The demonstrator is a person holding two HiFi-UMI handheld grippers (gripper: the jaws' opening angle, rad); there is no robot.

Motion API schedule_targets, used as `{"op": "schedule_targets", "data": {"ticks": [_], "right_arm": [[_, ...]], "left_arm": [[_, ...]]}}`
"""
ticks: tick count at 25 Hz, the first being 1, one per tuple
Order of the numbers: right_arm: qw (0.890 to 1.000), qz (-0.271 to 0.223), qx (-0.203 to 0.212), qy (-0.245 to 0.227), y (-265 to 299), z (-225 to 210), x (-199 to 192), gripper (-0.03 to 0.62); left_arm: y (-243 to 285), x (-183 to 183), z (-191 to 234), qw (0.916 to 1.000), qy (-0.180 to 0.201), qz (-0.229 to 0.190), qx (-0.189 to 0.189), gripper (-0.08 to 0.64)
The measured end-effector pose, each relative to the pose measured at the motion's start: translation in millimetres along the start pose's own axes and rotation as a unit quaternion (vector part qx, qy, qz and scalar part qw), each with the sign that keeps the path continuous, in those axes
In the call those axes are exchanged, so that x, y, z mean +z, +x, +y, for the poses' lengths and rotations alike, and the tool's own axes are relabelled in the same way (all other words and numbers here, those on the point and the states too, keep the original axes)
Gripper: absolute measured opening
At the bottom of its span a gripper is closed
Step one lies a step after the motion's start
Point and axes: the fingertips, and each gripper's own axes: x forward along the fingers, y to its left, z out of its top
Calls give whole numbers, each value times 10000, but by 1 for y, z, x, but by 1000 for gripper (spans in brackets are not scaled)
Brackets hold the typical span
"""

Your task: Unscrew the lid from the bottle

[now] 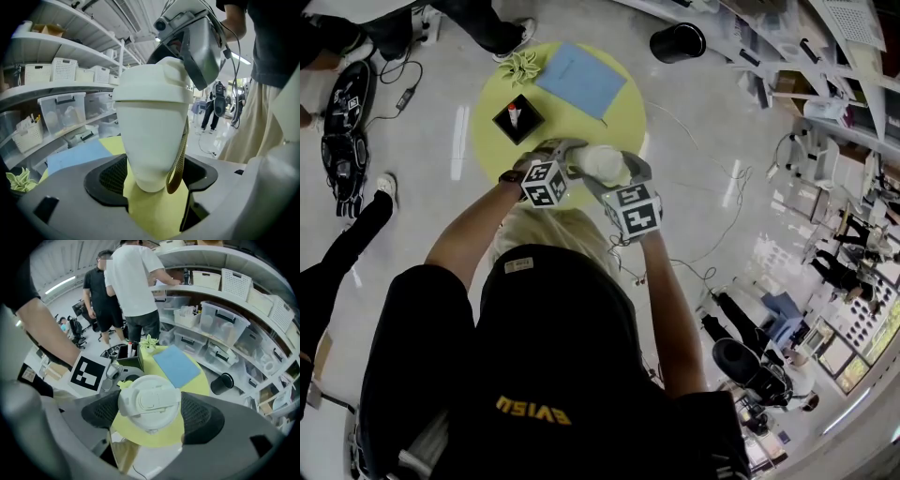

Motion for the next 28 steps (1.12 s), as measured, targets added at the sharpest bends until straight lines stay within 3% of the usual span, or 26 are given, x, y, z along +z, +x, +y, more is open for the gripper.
{"op": "schedule_targets", "data": {"ticks": [8, 14, 23, 26, 28], "right_arm": [[9903, 276, 545, -1245, -1, 7, 0, 413], [9832, 178, 744, -1660, -1, 6, 0, 413], [9740, 116, 886, -2083, -4, 8, 4, 414], [9786, -16, 701, -1934, -2, 7, 2, 428], [9857, -173, 508, -1595, -1, 6, 0, 442]], "left_arm": [[1, -2, -1, 10000, 69, 61, -35, 354], [1, -1, -1, 9999, 60, 87, -43, 354], [0, -5, -3, 9997, 52, 190, -176, 356], [-2, -9, -6, 9990, -75, 307, -322, 362], [-6, -10, -6, 9989, -103, 327, -325, 362]]}}
